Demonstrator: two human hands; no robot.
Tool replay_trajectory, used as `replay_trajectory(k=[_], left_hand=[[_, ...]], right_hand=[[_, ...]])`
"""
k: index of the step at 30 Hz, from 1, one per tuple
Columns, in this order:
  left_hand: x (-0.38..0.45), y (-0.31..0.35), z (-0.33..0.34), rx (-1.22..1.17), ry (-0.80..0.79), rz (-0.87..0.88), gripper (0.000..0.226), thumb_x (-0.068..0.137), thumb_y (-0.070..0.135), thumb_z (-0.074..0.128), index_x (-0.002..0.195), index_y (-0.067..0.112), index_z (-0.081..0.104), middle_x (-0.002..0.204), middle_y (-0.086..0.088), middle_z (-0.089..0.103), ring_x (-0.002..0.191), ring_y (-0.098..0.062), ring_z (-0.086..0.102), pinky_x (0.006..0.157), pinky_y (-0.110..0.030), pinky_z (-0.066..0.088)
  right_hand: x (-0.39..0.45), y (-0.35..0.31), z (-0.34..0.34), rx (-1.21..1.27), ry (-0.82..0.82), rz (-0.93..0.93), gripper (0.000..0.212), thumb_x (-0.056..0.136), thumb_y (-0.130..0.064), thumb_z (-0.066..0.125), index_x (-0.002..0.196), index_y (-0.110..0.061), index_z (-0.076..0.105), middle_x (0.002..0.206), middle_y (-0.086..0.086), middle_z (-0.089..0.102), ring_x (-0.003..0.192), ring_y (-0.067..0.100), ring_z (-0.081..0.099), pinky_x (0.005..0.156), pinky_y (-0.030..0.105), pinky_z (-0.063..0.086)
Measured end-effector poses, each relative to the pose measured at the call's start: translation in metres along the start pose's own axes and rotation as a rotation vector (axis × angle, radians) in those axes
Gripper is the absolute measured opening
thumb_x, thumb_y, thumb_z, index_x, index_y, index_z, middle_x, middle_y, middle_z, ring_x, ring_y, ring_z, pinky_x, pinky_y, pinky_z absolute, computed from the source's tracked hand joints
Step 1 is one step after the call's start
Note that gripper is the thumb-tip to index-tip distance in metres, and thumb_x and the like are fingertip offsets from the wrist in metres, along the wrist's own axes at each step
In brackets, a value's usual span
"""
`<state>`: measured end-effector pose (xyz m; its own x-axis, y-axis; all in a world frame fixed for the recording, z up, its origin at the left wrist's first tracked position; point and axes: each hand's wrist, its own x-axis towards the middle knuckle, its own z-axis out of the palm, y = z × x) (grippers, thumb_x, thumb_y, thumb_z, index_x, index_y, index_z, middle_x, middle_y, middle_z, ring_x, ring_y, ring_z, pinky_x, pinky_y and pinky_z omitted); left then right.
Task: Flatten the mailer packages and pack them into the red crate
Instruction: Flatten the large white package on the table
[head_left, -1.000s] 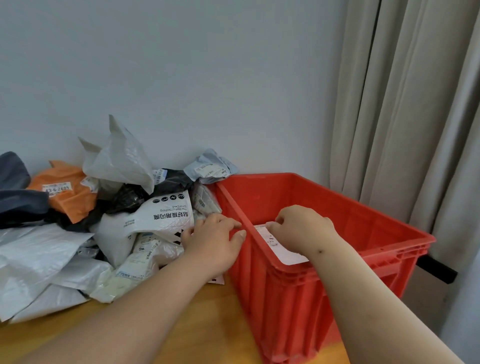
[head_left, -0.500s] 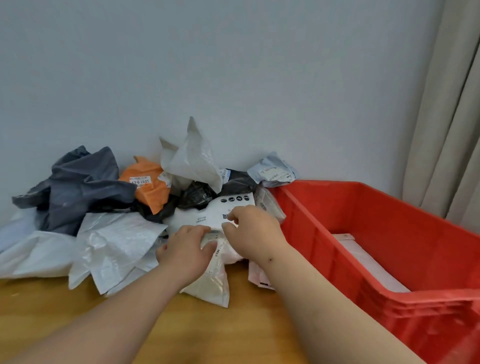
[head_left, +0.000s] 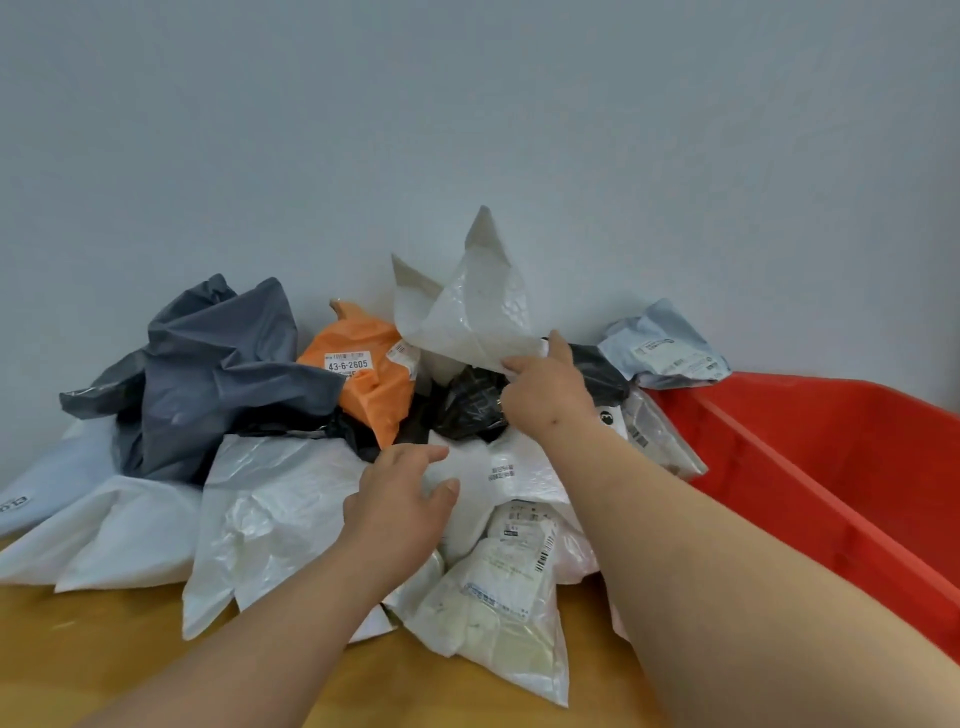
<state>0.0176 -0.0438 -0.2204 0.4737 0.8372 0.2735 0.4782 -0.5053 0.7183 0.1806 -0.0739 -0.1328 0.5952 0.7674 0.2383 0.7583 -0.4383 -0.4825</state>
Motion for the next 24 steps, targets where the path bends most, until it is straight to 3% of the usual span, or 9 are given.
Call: replay_trajectory(k=[4, 6, 8, 10, 13, 16, 18, 21, 24], left_hand=[[0.002, -0.013, 0.001, -0.047, -0.020, -0.005, 0.038, 0.097, 0.037, 0.053, 0.135, 0.034, 0.050, 0.140, 0.010, 0.044, 0.131, -0.014, 0.042, 0.107, -0.045, 0.038], [0.000, -0.017, 0.000, -0.063, -0.029, -0.014, 0.039, 0.097, 0.037, 0.053, 0.136, 0.034, 0.050, 0.138, 0.011, 0.046, 0.130, -0.013, 0.043, 0.107, -0.044, 0.039], [-0.004, -0.019, -0.001, -0.080, -0.033, -0.014, 0.038, 0.097, 0.036, 0.054, 0.135, 0.034, 0.050, 0.135, 0.012, 0.048, 0.128, -0.012, 0.045, 0.106, -0.044, 0.039], [-0.009, -0.017, -0.004, -0.089, -0.029, -0.015, 0.037, 0.098, 0.035, 0.053, 0.134, 0.035, 0.050, 0.131, 0.014, 0.049, 0.124, -0.010, 0.047, 0.106, -0.042, 0.040], [-0.018, -0.009, -0.011, -0.158, -0.012, -0.017, 0.035, 0.099, 0.034, 0.052, 0.134, 0.034, 0.051, 0.130, 0.015, 0.051, 0.120, -0.007, 0.048, 0.104, -0.035, 0.041], [-0.033, 0.003, -0.024, -0.383, -0.001, -0.059, 0.034, 0.101, 0.037, 0.048, 0.134, 0.032, 0.051, 0.129, 0.015, 0.053, 0.118, -0.006, 0.050, 0.093, -0.024, 0.039], [-0.044, 0.009, -0.033, -0.567, 0.039, -0.143, 0.035, 0.099, 0.051, 0.041, 0.129, 0.034, 0.052, 0.125, 0.015, 0.056, 0.117, -0.006, 0.052, 0.093, -0.027, 0.038], [-0.060, 0.011, -0.048, -0.900, 0.154, -0.229, 0.059, 0.088, 0.072, 0.033, 0.128, 0.032, 0.048, 0.126, 0.009, 0.057, 0.113, -0.012, 0.058, 0.095, -0.035, 0.044], [-0.086, 0.002, -0.056, -0.895, 0.163, -0.169, 0.088, 0.073, 0.083, 0.039, 0.149, 0.042, 0.025, 0.144, 0.014, 0.045, 0.124, -0.014, 0.051, 0.104, -0.039, 0.040]], right_hand=[[0.020, -0.001, 0.010, 0.215, 0.047, 0.014, 0.036, 0.096, 0.001, 0.041, 0.122, -0.013, 0.062, 0.156, 0.008, 0.033, 0.144, 0.029, 0.028, 0.117, 0.037, 0.024], [0.026, 0.004, 0.012, 0.339, 0.086, 0.005, 0.029, 0.094, 0.004, 0.040, 0.115, -0.012, 0.054, 0.146, 0.008, 0.038, 0.129, 0.024, 0.039, 0.100, 0.031, 0.038], [0.023, 0.005, 0.012, 0.326, 0.138, -0.091, 0.041, 0.091, 0.008, 0.038, 0.127, -0.004, 0.052, 0.144, 0.003, 0.034, 0.119, 0.019, 0.042, 0.093, 0.026, 0.043], [0.014, 0.002, 0.009, 0.420, 0.158, -0.123, 0.055, 0.093, 0.008, 0.038, 0.147, -0.002, 0.039, 0.154, 0.000, 0.026, 0.130, 0.017, 0.044, 0.101, 0.024, 0.040], [-0.009, -0.010, -0.010, 0.675, 0.273, -0.166, 0.055, 0.094, 0.007, 0.037, 0.148, -0.005, 0.040, 0.152, -0.004, 0.030, 0.136, 0.011, 0.039, 0.101, 0.016, 0.031], [-0.041, -0.007, -0.034, 0.923, 0.360, -0.133, 0.040, 0.093, 0.002, 0.046, 0.132, -0.003, 0.057, 0.140, 0.001, 0.051, 0.127, 0.015, 0.051, 0.107, 0.028, 0.042], [-0.065, 0.003, -0.044, 1.156, 0.333, -0.064, 0.024, 0.092, -0.003, 0.053, 0.109, -0.007, 0.069, 0.124, 0.008, 0.065, 0.114, 0.021, 0.061, 0.095, 0.033, 0.052], [-0.104, 0.027, -0.045, 1.397, 0.262, 0.101, 0.018, 0.093, -0.003, 0.056, 0.087, -0.008, 0.072, 0.102, 0.013, 0.074, 0.104, 0.025, 0.069, 0.099, 0.036, 0.052], [-0.146, 0.057, -0.028, 1.370, 0.213, 0.251, 0.014, 0.090, -0.002, 0.057, 0.088, -0.003, 0.071, 0.089, 0.011, 0.074, 0.096, 0.028, 0.070, 0.093, 0.036, 0.054]])
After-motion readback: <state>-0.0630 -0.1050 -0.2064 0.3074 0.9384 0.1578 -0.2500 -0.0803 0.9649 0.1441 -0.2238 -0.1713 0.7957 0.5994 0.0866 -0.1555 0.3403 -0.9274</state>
